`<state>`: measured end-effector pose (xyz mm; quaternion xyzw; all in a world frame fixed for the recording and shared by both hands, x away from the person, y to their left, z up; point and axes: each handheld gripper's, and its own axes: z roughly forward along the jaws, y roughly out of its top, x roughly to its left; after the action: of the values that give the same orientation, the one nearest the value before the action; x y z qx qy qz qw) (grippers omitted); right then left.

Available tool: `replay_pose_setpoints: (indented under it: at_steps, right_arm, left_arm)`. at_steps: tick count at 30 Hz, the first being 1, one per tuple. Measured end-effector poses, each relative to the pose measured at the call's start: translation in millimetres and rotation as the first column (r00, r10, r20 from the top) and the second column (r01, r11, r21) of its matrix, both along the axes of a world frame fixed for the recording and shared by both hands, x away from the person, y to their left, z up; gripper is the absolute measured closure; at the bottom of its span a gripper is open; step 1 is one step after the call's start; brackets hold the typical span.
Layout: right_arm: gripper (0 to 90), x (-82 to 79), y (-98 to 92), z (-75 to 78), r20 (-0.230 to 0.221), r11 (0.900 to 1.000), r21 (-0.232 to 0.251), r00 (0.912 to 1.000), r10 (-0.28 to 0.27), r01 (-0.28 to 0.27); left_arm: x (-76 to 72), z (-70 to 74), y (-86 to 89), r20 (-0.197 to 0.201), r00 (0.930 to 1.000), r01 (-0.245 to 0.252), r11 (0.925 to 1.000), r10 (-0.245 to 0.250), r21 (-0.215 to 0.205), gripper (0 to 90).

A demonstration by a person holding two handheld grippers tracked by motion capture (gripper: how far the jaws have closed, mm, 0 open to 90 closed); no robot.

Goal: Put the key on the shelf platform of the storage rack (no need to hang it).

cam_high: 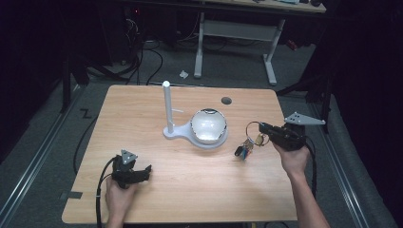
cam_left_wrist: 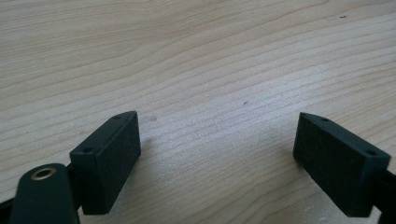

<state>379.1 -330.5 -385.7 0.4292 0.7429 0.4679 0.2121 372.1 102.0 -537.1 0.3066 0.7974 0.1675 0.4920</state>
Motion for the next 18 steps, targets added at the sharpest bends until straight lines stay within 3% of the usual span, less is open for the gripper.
replay_pose_setpoints:
  at_steps: [10,18]
  right_arm:
    - [83.3,0.9,16.7,20.0,0.027,0.998,-0.023,0.9978,0.060,-0.059]
    - [83.2,3.8,33.8,40.6,0.053,0.992,-0.024,0.9906,0.126,-0.125]
  left_arm:
    - [0.0,0.0,-0.1,0.000,1.0000,-0.001,1.0000,0.001,-0.001,15.3]
    - [0.0,0.1,-0.1,0.000,1.0000,-0.001,1.0000,0.001,-0.002,15.3]
